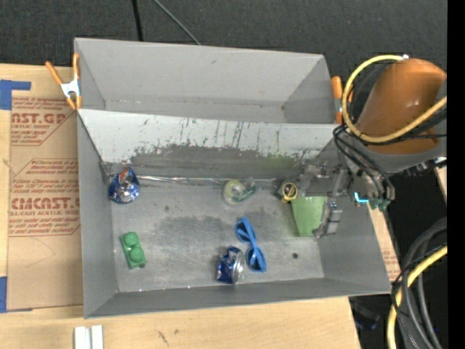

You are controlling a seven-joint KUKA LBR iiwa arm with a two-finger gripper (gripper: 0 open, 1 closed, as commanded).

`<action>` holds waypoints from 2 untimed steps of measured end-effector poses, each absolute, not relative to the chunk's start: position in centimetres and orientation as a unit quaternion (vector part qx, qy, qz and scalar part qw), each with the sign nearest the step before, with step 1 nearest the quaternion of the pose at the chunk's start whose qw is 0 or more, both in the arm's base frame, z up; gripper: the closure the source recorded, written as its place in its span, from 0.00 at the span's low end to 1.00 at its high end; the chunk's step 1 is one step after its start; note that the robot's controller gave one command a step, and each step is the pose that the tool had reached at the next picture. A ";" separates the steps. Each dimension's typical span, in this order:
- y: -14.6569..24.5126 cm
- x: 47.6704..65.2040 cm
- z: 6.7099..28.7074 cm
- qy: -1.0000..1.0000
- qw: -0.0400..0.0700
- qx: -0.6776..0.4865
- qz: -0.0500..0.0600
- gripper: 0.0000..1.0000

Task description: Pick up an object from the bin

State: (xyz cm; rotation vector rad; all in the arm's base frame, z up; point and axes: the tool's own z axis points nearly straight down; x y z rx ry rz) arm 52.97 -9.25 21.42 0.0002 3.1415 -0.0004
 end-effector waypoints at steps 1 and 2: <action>-15.6 55.4 6.6 0.999 0.001 0.054 0.000 0.00; -15.4 55.3 10.1 0.994 0.002 0.106 0.000 0.00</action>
Offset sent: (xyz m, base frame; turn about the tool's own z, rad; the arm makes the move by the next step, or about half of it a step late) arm 0.0236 -0.0638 -0.1442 0.1049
